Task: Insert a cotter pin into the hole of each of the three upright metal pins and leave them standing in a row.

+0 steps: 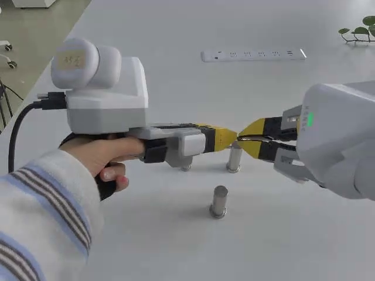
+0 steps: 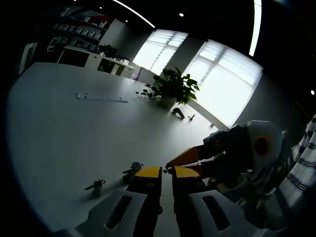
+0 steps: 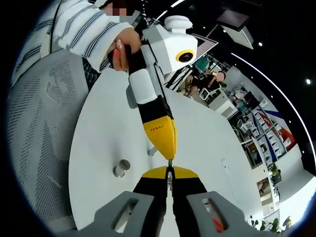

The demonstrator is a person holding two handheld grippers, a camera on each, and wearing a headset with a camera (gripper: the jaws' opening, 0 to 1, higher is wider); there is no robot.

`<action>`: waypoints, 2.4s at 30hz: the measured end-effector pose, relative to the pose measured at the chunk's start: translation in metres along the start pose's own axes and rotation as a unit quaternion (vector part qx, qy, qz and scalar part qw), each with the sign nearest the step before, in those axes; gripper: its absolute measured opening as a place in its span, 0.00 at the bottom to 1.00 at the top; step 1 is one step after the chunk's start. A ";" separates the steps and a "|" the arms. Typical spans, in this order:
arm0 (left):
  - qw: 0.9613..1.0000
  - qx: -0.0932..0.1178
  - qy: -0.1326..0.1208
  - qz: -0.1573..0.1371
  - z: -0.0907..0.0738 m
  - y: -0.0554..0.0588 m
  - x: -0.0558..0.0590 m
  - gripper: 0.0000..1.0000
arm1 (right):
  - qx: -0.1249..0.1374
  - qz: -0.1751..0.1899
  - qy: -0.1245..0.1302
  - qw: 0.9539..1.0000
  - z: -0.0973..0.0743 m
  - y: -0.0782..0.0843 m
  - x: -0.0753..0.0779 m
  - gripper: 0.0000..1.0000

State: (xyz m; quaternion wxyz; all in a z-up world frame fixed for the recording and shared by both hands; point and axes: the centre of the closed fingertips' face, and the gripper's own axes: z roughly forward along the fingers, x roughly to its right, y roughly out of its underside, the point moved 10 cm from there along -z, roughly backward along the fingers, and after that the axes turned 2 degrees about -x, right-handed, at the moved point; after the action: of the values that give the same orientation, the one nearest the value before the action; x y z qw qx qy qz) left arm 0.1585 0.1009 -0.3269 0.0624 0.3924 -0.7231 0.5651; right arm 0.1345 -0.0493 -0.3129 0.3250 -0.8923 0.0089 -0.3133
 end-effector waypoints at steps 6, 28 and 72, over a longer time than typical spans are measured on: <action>1.000 -0.003 0.005 -0.009 0.002 0.002 0.000 0.00 | 0.000 0.002 0.003 1.000 -0.002 -0.001 -0.001 0.00; 0.998 -0.032 0.009 -0.048 -0.002 0.004 0.002 0.00 | 0.008 -0.008 -0.013 1.000 -0.004 -0.004 -0.006 0.00; 0.988 -0.005 0.084 0.127 -0.023 0.001 0.018 0.00 | 0.149 0.346 -0.174 0.910 -0.007 0.025 -0.003 0.11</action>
State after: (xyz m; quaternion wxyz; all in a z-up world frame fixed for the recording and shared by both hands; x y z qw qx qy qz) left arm 0.1373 0.1118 -0.3105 0.0528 0.2484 -0.7618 0.5960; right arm 0.1326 -0.0725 -0.3255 0.5383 -0.8150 0.2139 -0.0187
